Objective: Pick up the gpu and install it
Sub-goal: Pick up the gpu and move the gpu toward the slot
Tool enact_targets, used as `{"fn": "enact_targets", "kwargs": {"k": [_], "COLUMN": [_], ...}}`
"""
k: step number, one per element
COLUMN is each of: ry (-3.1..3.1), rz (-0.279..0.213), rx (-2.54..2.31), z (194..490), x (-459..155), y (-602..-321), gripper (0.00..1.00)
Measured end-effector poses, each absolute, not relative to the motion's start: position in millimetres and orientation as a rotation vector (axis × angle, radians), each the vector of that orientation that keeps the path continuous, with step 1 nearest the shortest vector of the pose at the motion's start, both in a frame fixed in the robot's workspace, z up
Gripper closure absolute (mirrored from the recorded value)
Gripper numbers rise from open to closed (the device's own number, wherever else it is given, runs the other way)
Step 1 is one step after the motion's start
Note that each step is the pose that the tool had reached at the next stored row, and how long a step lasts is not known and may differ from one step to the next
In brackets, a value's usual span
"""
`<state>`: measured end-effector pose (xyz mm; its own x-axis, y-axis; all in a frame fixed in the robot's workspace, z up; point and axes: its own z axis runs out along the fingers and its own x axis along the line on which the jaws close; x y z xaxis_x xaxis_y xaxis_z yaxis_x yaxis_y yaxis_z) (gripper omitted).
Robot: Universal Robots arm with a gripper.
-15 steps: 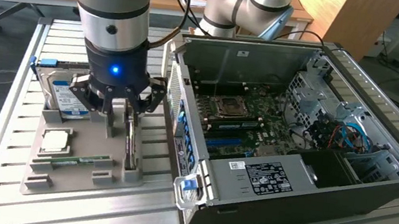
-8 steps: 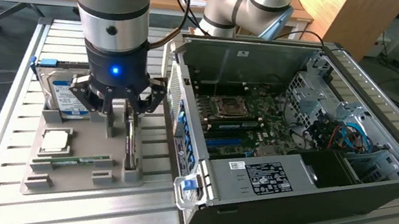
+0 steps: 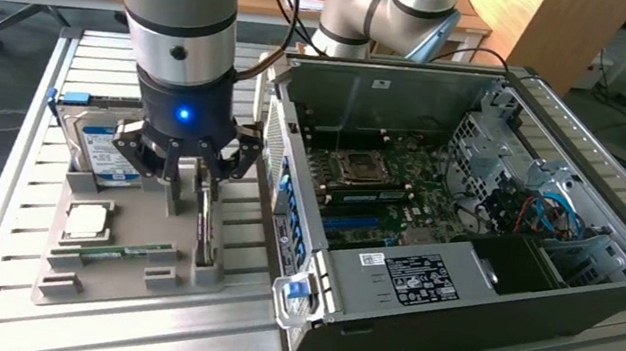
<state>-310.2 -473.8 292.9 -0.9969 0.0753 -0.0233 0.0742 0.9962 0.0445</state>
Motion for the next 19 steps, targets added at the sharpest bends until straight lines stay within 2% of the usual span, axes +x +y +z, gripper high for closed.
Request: {"fn": "enact_targets", "kwargs": {"k": [19], "ry": [3.114], "rz": [0.068], "rx": [0.117], "z": [276.4], "x": [-307.3], "y": [-473.7], "gripper": [0.53]}}
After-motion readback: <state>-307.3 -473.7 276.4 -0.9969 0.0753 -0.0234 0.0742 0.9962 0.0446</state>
